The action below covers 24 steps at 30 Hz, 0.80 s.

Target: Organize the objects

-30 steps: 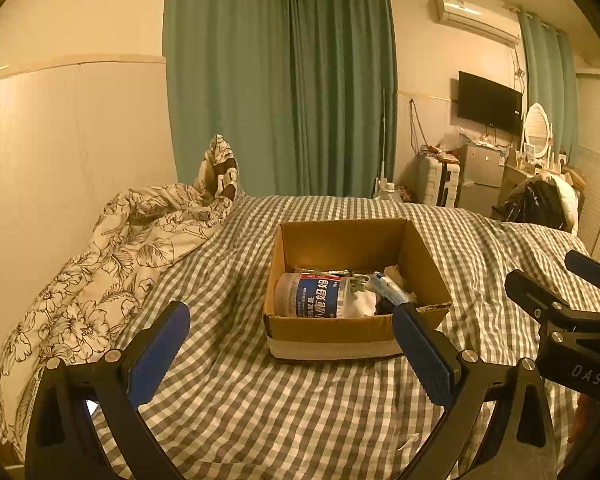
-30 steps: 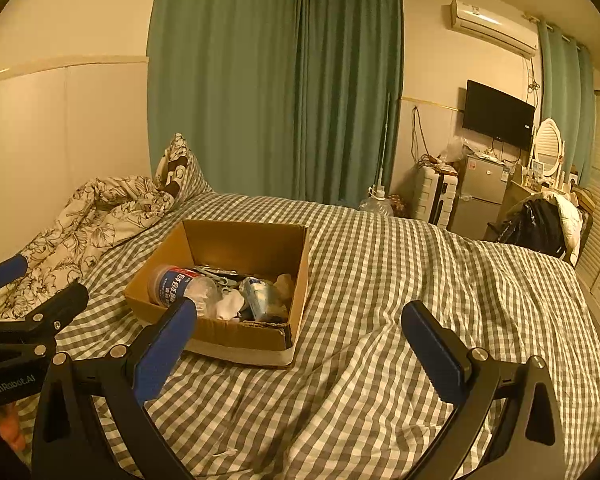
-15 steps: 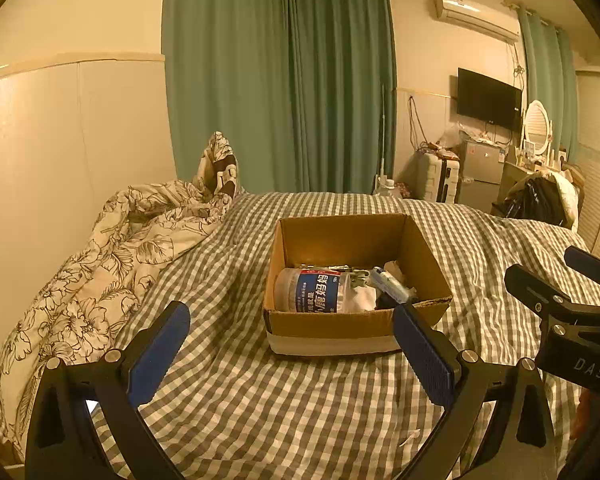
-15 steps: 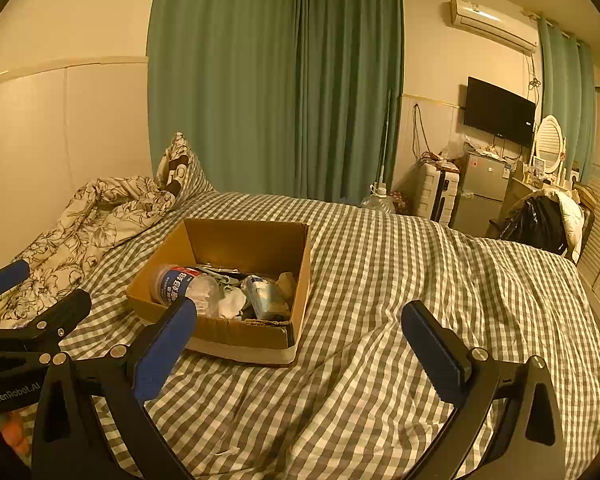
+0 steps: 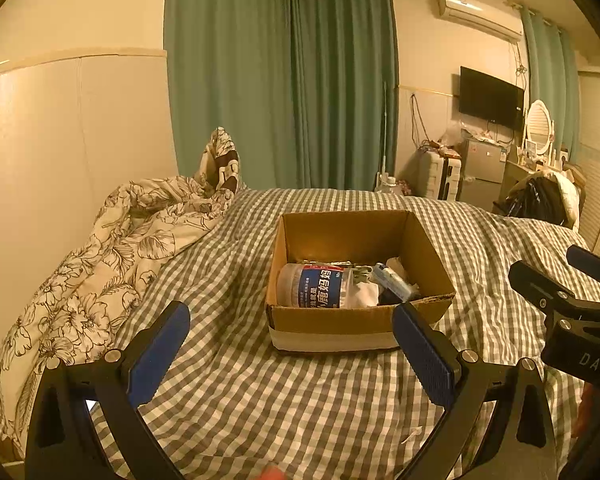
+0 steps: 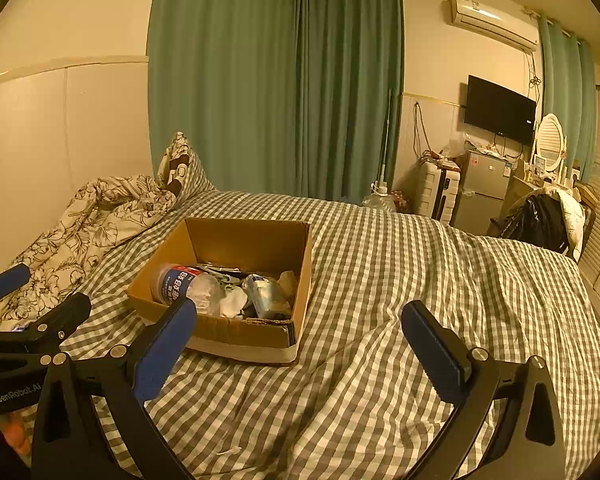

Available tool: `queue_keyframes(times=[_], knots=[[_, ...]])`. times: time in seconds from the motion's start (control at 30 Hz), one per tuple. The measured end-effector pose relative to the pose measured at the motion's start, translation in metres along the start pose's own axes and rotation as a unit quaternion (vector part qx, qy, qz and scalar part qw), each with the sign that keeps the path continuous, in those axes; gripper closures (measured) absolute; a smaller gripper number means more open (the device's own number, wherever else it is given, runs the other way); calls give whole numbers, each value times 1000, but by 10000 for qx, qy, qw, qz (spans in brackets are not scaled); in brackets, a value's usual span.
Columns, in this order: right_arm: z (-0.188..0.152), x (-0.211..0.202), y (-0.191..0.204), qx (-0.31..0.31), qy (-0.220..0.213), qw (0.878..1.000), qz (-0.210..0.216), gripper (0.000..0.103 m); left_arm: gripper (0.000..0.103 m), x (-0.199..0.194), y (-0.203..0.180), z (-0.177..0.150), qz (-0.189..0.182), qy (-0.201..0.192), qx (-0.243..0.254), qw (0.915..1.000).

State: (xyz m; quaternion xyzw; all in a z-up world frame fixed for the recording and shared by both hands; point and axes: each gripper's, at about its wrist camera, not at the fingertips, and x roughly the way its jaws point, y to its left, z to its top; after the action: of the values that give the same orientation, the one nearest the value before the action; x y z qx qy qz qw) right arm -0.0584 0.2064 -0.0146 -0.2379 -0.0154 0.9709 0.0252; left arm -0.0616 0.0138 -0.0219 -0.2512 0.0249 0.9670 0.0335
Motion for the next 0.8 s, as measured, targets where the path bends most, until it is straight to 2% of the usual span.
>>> queue_keyframes(times=[0.8], knots=[[1,0,0,14,-10,10000,-12,0,0,-3,1,0,23,-55,-25,10000]])
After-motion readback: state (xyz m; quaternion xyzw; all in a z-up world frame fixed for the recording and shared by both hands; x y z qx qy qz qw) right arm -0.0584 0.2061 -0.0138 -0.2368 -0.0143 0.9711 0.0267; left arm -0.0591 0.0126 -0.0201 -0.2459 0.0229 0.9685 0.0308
